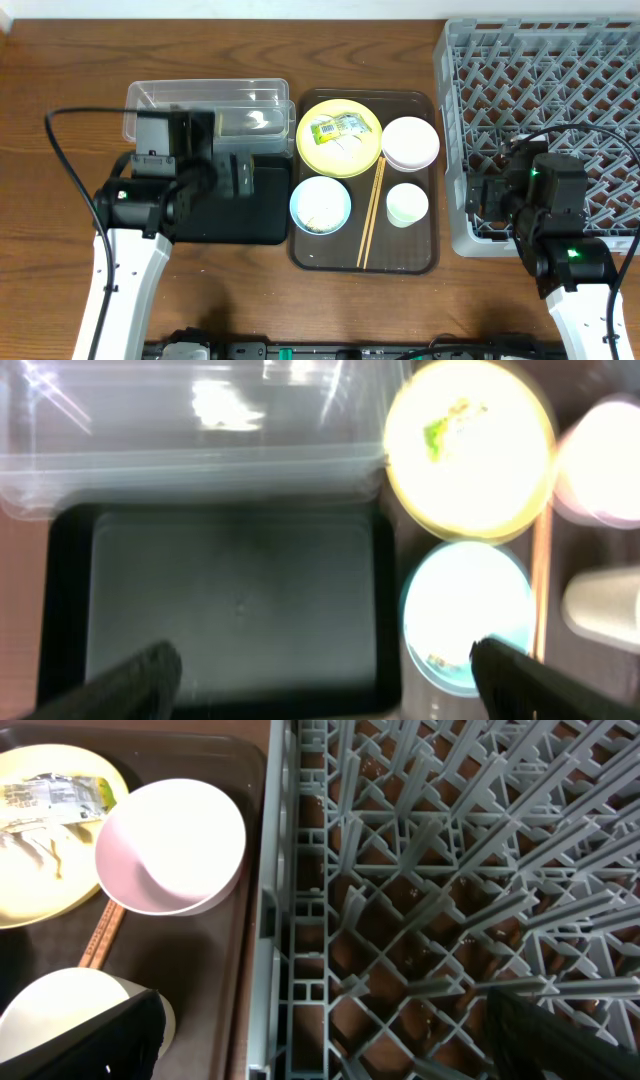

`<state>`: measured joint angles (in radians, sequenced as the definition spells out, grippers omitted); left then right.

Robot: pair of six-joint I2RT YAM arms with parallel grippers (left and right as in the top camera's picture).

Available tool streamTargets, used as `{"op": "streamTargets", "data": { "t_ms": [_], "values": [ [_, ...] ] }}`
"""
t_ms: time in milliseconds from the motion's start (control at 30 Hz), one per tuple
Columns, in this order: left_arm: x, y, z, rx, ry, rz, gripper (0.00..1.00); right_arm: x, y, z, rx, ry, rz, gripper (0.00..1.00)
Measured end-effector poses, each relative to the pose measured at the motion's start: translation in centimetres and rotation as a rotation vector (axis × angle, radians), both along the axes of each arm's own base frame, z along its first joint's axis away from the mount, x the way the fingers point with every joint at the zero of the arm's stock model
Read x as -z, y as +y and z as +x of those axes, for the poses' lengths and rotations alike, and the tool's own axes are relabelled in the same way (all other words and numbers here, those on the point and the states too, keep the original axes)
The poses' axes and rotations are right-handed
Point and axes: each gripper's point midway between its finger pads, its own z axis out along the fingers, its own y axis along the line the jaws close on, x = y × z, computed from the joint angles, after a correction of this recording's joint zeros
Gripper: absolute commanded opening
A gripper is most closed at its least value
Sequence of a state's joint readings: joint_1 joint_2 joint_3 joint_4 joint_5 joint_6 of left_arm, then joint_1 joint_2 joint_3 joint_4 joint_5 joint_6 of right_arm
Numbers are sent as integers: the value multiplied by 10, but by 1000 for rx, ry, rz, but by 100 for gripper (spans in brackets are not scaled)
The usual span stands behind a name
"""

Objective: Sort waste into correct bins and load items into the dishwasher rack
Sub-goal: 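Reach left gripper to yellow plate and grasp the snack wrapper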

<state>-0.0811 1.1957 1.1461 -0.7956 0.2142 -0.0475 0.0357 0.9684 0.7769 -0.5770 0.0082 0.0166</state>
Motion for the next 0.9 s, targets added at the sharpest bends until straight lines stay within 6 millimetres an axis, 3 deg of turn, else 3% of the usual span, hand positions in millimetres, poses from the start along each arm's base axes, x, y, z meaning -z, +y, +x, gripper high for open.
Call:
{"op": "streamTargets", "data": {
  "t_ms": [200, 433, 700, 900],
  "values": [
    [-11, -27, 42, 133, -111, 20, 94, -2, 3, 2, -14, -10, 14, 99],
    [2, -87, 87, 383, -165, 114, 90, -3, 5, 2, -19, -13, 20, 99],
    [50, -168, 103, 664, -226, 203, 86, -3, 5, 2, -19, -14, 21, 99],
    [107, -186, 112, 724, -163, 227, 86, -3, 5, 2, -22, -14, 23, 99]
  ]
}}
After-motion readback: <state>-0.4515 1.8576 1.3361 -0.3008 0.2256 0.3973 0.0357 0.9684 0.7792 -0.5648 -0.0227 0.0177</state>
